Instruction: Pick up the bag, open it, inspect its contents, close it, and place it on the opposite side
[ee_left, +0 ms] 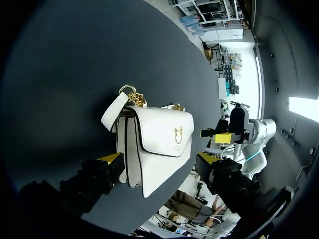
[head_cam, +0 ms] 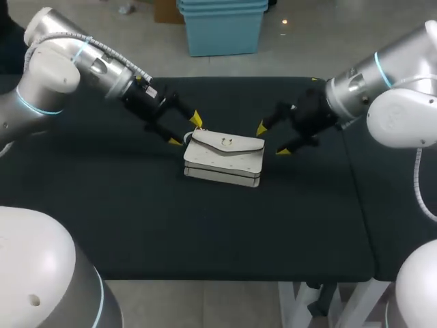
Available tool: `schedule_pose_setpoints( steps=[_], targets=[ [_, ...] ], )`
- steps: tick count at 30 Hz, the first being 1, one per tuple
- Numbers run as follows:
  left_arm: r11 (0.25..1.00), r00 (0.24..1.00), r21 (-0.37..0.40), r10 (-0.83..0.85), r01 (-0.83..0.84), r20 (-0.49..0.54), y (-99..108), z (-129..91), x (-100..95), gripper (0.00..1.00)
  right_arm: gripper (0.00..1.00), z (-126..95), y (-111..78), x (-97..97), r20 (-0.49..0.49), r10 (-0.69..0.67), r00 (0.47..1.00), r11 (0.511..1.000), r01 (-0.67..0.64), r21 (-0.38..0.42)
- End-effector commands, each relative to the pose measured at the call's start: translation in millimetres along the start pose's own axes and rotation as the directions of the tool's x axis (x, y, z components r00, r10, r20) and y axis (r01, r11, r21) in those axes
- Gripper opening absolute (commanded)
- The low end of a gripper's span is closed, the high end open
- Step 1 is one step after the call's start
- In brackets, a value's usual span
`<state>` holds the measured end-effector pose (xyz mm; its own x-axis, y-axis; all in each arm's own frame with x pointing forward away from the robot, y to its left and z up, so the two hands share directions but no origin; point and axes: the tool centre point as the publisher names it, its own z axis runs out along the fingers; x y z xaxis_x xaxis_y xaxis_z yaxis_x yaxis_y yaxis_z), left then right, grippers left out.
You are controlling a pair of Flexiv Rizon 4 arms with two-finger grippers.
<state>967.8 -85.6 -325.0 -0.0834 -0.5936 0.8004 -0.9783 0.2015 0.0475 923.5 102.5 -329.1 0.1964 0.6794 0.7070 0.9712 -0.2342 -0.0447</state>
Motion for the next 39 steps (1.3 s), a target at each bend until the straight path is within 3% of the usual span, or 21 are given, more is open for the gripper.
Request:
schedule_pose_setpoints(
  steps=[1, 9, 15, 18, 20, 25, 30, 34, 36, 37, 39],
  targets=[
    [0.999, 0.996, -0.054, -0.009, 0.004, -0.091, -10.4, 8.2, -6.2, 1.0, 0.79, 10.9, 4.0, -7.7, -0.061, -0.003, 0.998, 0.999, 0.006, 0.045],
    [0.998, 0.993, -0.059, -0.007, 0.0, -0.122, -13.0, 15.0, -7.2, 1.0, 0.8, 28.9, 0.7, -17.5, -0.087, 0.069, 0.994, 0.995, -0.063, 0.073],
    [0.998, 0.99, -0.065, 0.003, -0.013, -0.144, -12.8, 18.0, -1.6, 0.9, 0.78, 34.4, 1.7, -14.3, -0.126, 0.092, 0.988, 0.994, -0.083, 0.077],
    [0.998, 0.989, -0.069, 0.005, -0.015, -0.145, -12.2, 19.4, 0.3, 0.78, 0.64, 37.4, 1.6, -10.8, -0.134, 0.097, 0.986, 0.993, -0.086, 0.079],
    [0.997, 0.989, -0.076, 0.002, -0.013, -0.146, -12.5, 21.6, -0.1, 0.76, 0.57, 39.6, 1.6, -9.7, -0.141, 0.101, 0.985, 0.993, -0.091, 0.081],
    [0.996, 0.989, -0.093, -0.026, 0.012, -0.144, -14.9, 30.5, -6.7, 0.62, 0.59, 49.4, 3.0, -12.1, -0.149, 0.133, 0.98, 0.989, -0.122, 0.084],
    [0.997, 0.99, -0.069, -0.042, 0.033, -0.131, -16.4, 36.1, -13.9, 0.56, 0.77, 59.0, 3.6, -15.2, -0.146, 0.156, 0.977, 0.986, -0.144, 0.086],
    [0.997, 0.991, -0.065, -0.05, 0.042, -0.126, -16.8, 39.0, -17.3, 0.49, 0.77, 63.4, 4.3, -17.6, -0.15, 0.169, 0.974, 0.984, -0.158, 0.085],
    [0.997, 0.991, -0.059, -0.053, 0.046, -0.119, -16.9, 40.1, -18.1, 0.42, 0.67, 65.3, 4.2, -18.6, -0.15, 0.172, 0.974, 0.983, -0.161, 0.086],
    [0.997, 0.991, -0.059, -0.054, 0.047, -0.12, -16.9, 40.2, -18.1, 0.39, 0.5, 65.4, 4.2, -18.8, -0.15, 0.174, 0.973, 0.983, -0.162, 0.086],
    [0.997, 0.991, -0.056, -0.053, 0.047, -0.119, -16.8, 39.6, -17.5, 0.3, 0.4, 64.8, 4.2, -19.0, -0.153, 0.177, 0.972, 0.983, -0.165, 0.084]
  ],
)
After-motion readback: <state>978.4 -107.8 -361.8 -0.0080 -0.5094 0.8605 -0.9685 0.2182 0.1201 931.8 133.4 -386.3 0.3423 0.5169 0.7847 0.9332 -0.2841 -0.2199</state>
